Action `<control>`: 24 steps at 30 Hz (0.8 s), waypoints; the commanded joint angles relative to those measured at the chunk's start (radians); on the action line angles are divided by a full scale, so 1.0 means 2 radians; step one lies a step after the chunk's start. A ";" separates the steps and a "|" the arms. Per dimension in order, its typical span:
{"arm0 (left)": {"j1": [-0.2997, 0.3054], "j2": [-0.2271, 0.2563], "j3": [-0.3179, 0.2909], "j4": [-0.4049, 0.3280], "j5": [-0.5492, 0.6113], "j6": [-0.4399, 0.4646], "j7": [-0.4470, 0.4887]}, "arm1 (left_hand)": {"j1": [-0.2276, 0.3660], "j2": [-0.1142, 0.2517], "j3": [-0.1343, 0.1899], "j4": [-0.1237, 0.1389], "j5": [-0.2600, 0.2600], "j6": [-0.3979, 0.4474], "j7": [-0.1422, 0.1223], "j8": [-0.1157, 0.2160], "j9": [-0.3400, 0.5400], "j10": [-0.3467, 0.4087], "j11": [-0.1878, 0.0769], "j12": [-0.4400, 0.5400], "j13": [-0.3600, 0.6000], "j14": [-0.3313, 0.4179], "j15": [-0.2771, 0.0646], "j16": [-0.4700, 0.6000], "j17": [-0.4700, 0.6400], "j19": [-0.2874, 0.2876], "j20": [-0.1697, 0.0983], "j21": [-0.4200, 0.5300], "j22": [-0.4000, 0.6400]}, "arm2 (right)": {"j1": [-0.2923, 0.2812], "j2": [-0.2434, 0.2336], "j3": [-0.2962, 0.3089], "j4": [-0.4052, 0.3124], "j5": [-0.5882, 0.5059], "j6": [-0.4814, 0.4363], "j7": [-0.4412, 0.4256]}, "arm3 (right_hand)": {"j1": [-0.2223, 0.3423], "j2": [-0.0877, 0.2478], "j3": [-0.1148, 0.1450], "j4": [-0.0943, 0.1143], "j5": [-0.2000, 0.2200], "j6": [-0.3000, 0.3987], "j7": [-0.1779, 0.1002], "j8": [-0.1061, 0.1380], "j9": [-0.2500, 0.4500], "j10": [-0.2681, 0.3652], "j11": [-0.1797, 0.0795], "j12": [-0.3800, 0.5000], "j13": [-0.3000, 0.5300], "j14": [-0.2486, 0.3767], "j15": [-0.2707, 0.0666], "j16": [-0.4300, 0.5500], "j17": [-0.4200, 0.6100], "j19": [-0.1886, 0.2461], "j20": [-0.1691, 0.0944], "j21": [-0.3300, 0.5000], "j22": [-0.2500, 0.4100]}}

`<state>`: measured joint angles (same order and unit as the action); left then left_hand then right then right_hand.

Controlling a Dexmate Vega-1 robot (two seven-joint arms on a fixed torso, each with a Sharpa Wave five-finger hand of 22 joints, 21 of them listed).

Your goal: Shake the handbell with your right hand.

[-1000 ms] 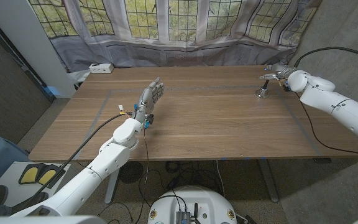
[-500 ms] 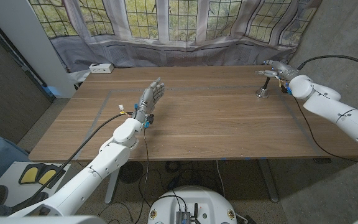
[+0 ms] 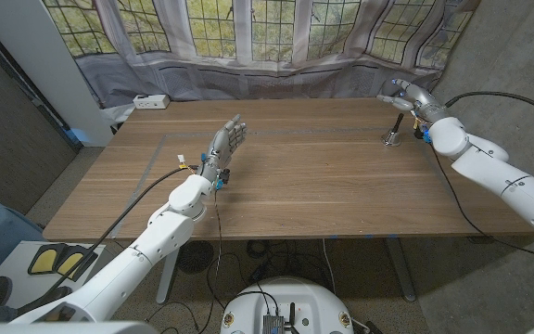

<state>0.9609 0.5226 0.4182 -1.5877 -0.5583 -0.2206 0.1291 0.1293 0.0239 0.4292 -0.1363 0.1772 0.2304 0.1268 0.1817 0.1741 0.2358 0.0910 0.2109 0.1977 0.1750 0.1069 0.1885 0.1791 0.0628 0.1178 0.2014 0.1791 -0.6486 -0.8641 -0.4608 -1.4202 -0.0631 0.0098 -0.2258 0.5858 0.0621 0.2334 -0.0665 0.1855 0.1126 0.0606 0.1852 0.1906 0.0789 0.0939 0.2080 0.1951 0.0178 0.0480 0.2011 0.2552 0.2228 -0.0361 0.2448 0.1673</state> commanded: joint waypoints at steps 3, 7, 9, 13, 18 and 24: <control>-0.003 0.001 0.000 0.001 0.000 0.000 -0.004 | 0.003 0.001 0.003 0.000 -0.001 0.003 0.001 0.004 0.003 0.001 0.000 0.001 0.002 0.003 0.000 0.000 0.001 0.000 0.000 -0.001 0.001 | -0.038 0.014 0.030 -0.025 0.026 0.060 -0.042 | -0.002 0.002 0.001 -0.005 0.000 0.009 0.007 0.003 0.000 0.007 0.001 0.005 0.000 0.007 0.002 0.004 -0.002 0.015 0.001 0.004 0.001; -0.003 0.002 -0.001 0.000 -0.001 0.000 -0.004 | 0.003 0.001 0.003 0.000 -0.001 0.003 0.001 0.004 0.003 0.001 0.002 0.002 0.002 0.002 0.000 0.000 0.001 0.000 0.000 -0.001 0.001 | -0.046 0.024 0.039 -0.022 0.048 0.078 -0.040 | -0.004 0.001 0.001 -0.005 0.000 0.012 0.009 0.004 0.000 0.009 0.004 0.006 0.000 0.009 0.003 0.005 -0.002 0.016 0.002 0.003 0.001; -0.003 0.002 -0.002 0.000 -0.001 -0.001 -0.004 | 0.003 0.001 0.003 0.000 -0.001 0.004 0.002 0.004 0.003 0.001 0.003 0.002 0.002 0.002 0.000 0.000 0.001 0.001 0.000 0.000 0.001 | -0.050 0.030 0.043 -0.021 0.055 0.087 -0.042 | -0.004 0.000 0.000 -0.006 0.000 0.014 0.010 0.005 0.000 0.010 0.004 0.006 0.000 0.010 0.003 0.005 -0.003 0.017 0.002 0.003 0.001; -0.004 0.003 -0.003 0.001 -0.001 -0.001 -0.004 | 0.003 0.001 0.003 0.000 -0.001 0.003 0.005 0.004 0.003 -0.001 0.003 0.001 0.002 0.002 -0.001 0.000 0.001 0.001 0.000 0.000 0.001 | -0.056 0.038 0.048 -0.021 0.067 0.101 -0.041 | -0.006 0.001 0.000 -0.006 0.000 0.017 0.009 0.005 0.000 0.014 0.006 0.008 0.000 0.011 0.004 0.005 -0.003 0.019 0.003 0.002 0.001; -0.007 0.004 -0.004 0.003 -0.001 -0.005 -0.008 | 0.003 0.001 0.003 0.000 -0.001 0.002 0.005 0.003 0.002 -0.001 0.005 0.001 0.002 0.001 0.000 0.000 0.001 0.002 -0.004 0.000 0.001 | -0.067 0.045 0.054 -0.032 0.074 0.114 -0.046 | -0.008 0.001 0.000 -0.007 0.000 0.024 0.006 0.007 0.000 0.018 0.004 0.009 -0.001 0.017 0.004 0.007 -0.004 0.022 0.002 0.001 0.001; -0.009 0.003 -0.006 0.008 -0.005 -0.011 -0.016 | 0.003 0.001 0.003 0.000 -0.001 0.000 0.001 0.002 0.002 -0.002 0.001 0.000 0.002 -0.002 -0.004 -0.001 0.001 0.002 -0.005 0.000 0.001 | -0.084 0.052 0.065 -0.049 0.094 0.124 -0.042 | -0.010 0.002 0.000 -0.008 0.000 0.026 0.004 0.007 0.000 0.032 0.002 0.013 -0.001 0.030 0.002 0.011 -0.006 0.034 0.003 0.002 0.001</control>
<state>0.9515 0.5284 0.4130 -1.5845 -0.5609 -0.2249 0.1153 0.1293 0.0238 0.4292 -0.1363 0.1772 0.2319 0.1325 0.1817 0.1741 0.2321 0.0947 0.2109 0.1976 0.1711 0.1030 0.1885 0.1791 0.0679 0.1126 0.2014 0.1791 -0.7656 -0.7903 -0.3653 -1.4769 0.0573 0.1985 -0.3085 0.5738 0.0661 0.2308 -0.0772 0.1855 0.1557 0.0713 0.1928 0.1907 0.1295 0.0989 0.2260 0.1905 0.0626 0.0500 0.2148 0.2413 0.2777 -0.0296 0.2478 0.1675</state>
